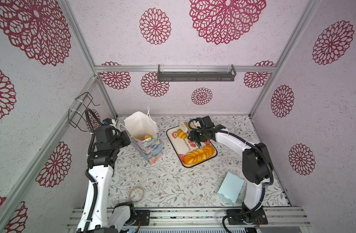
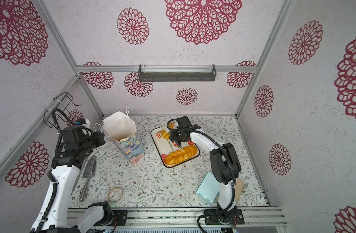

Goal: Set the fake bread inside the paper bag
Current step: 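Lower the open tongs around the second striped yellow roll on the tray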

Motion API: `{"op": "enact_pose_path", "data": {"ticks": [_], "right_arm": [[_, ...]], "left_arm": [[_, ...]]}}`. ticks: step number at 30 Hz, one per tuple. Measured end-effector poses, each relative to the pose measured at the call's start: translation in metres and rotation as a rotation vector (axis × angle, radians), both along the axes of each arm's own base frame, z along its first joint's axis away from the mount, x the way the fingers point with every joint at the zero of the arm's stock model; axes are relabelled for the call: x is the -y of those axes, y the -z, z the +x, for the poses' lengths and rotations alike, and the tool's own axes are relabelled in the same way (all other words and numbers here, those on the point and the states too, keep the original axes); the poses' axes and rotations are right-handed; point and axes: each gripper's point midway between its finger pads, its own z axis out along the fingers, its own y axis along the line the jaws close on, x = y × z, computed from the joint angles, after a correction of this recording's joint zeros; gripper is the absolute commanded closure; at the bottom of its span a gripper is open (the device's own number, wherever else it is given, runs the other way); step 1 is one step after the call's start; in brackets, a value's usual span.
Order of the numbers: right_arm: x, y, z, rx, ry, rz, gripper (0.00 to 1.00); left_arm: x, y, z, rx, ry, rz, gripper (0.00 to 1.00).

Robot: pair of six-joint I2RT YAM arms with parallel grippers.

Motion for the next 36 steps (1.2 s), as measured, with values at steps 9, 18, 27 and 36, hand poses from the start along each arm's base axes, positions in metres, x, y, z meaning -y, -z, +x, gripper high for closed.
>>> {"op": "enact_pose_path", "data": {"ticks": [9, 18, 27, 36], "right_arm": [[-0.006, 0.018, -0.005, -0.038, -0.028, -0.042, 0.35], [-0.017, 0.02, -0.002, -0.027, -0.061, -0.079, 0.35], [-0.022, 0.024, 0.0, -0.012, -0.086, -0.165, 0.35], [-0.029, 0.035, -0.004, 0.003, -0.123, -0.281, 0.35]], "left_arm": [[0.0, 0.0, 0.0, 0.0, -0.001, 0.0, 1.0], [0.0, 0.0, 0.0, 0.0, -0.001, 0.0, 1.0], [0.0, 0.0, 0.0, 0.0, 0.0, 0.0, 1.0], [0.0, 0.0, 0.0, 0.0, 0.0, 0.0, 1.0]]}}
